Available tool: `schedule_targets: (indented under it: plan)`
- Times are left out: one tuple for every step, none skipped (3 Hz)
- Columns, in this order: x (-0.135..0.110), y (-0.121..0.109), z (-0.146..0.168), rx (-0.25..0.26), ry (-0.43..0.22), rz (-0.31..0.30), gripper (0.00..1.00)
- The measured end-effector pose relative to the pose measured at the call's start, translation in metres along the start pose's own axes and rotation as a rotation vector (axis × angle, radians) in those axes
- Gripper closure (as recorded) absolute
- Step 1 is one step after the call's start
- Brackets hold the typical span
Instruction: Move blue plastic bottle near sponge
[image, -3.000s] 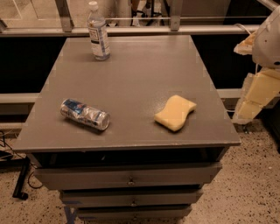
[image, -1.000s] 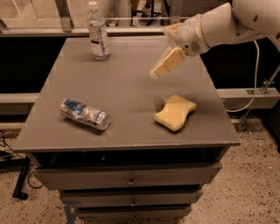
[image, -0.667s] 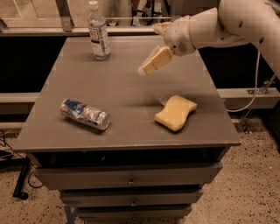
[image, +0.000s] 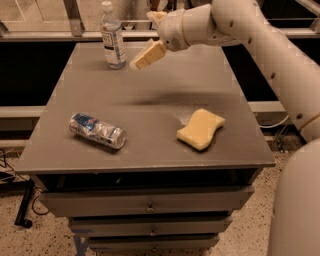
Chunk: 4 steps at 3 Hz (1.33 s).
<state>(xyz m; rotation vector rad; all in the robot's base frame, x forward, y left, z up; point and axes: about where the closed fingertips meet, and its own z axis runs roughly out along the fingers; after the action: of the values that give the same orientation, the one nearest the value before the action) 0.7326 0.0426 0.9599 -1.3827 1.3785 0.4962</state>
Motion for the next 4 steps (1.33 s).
schedule_targets:
  plan:
    - [-0.003,-0.020,0.037,0.026,-0.007,-0.009,0.00]
    - [-0.002,-0.037,0.066,0.062,0.005,0.010,0.00]
    - [-0.008,-0.044,0.097,0.071,-0.013,0.034,0.00]
    - [-0.013,-0.047,0.123,0.058,-0.038,0.062,0.00]
